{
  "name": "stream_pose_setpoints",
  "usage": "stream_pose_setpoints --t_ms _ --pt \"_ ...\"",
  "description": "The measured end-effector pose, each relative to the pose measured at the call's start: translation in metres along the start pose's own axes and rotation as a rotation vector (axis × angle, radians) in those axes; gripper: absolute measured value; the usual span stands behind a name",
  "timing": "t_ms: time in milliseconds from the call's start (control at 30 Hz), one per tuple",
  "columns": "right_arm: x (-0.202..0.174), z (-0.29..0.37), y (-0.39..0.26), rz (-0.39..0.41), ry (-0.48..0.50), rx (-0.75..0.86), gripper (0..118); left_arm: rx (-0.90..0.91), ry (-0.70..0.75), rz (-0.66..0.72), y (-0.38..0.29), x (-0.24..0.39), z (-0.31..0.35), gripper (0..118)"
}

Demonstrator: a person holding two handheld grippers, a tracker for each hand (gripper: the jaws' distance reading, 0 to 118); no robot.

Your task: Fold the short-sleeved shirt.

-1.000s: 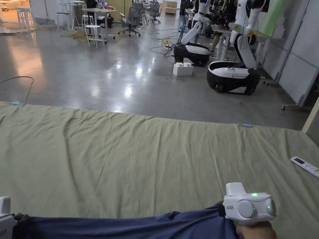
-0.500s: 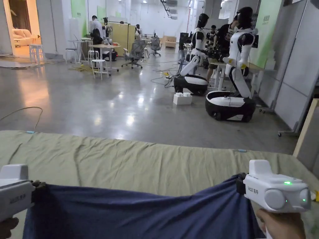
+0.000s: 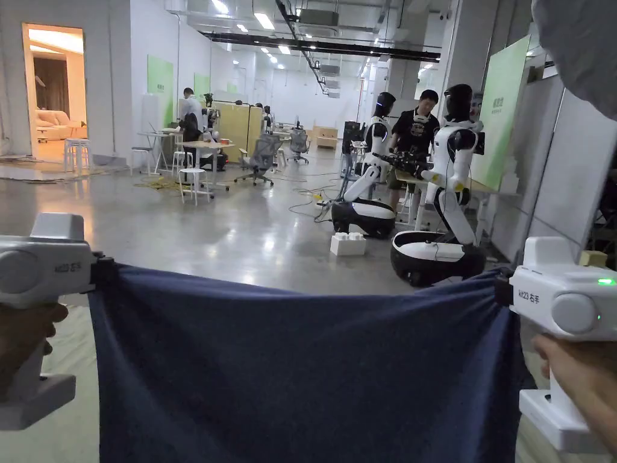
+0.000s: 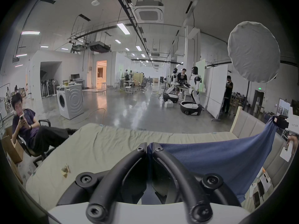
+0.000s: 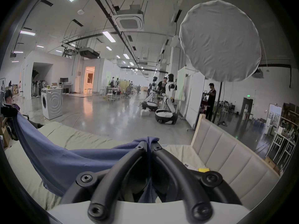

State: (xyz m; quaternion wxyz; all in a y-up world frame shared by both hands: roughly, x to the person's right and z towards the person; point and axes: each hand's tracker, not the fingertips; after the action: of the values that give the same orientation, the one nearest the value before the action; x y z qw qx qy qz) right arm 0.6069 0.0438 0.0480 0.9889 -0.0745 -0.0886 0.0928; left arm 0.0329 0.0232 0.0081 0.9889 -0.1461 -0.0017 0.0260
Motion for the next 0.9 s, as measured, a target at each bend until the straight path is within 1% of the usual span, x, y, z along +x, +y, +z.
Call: stream_pose_setpoints --t_ms 67,133,200,400,500,633,700,900 --pt "0.004 -0.004 0.023 0.02 -0.02 0.037 4 0.017 0.004 0.003 0.02 0.002 -0.003 5" --pt "0.005 -0.01 0.044 0.01 -0.028 0.047 4 0.033 0.003 0.022 0.039 0.001 -0.007 5" --pt "0.003 -0.009 0.065 0.021 -0.043 0.075 4 0.041 0.008 0.029 0.056 0.003 -0.012 5" --pt "0.0 -0.02 0.11 0.042 -0.079 0.123 4 0.081 0.027 -0.01 0.099 0.01 -0.028 5" --pt "0.0 -0.027 0.119 0.021 -0.089 0.132 4 0.094 0.036 -0.016 0.117 0.014 -0.035 5" --pt "-0.002 -0.033 0.129 0.049 -0.102 0.163 4 0.122 0.05 -0.035 0.132 0.019 -0.039 5" --pt "-0.001 -0.036 0.129 0.051 -0.104 0.168 4 0.124 0.051 -0.044 0.136 0.021 -0.041 5" --pt "-0.007 -0.038 0.105 0.064 -0.104 0.157 4 0.118 0.062 -0.06 0.121 0.02 -0.047 5"
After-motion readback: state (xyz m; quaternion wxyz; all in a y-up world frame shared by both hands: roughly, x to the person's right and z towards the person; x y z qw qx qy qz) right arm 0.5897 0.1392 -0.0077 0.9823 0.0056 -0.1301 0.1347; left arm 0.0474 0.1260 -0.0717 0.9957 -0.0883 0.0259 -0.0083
